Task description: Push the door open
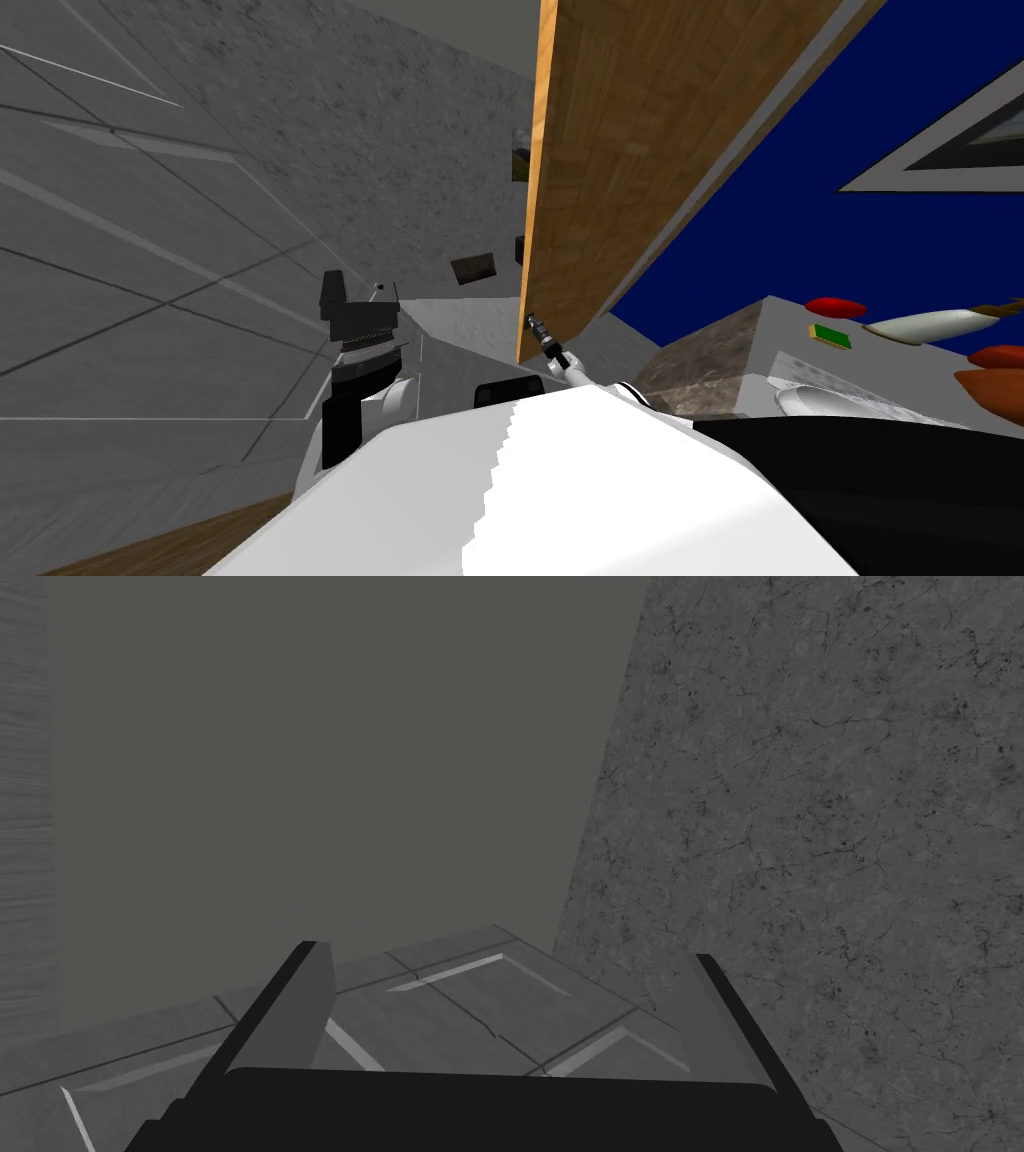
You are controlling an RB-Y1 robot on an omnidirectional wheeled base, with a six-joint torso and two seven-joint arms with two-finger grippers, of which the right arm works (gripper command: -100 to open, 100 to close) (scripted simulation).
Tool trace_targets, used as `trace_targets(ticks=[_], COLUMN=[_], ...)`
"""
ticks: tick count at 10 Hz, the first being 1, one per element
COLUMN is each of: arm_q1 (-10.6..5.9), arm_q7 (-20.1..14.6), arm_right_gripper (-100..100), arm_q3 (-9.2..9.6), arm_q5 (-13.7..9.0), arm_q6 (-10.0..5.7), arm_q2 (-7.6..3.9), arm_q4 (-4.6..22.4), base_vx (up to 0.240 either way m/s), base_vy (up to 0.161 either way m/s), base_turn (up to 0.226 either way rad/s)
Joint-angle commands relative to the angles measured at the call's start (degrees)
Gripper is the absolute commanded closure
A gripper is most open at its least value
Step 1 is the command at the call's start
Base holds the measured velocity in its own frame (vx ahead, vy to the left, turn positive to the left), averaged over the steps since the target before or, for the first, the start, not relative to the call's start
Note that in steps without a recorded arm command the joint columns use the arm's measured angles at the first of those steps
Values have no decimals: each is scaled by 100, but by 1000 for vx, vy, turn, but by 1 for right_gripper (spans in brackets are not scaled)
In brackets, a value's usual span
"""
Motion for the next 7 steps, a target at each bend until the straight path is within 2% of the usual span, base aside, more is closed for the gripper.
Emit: trace_targets(ticks=[1,5,7], arm_q1=[26,26,26], arm_q7=[45,191,214], arm_right_gripper=[100,100,100], arm_q3=[-115,-334,-368], arm_q5=[-77,-242,-268], arm_q6=[54,104,112], arm_q2=[-57,-57,-57], arm_q4=[-98,-87,-85], base_vx=[184,176,120], base_vy=[85,100,79], base_turn=[-60,-42,-30])
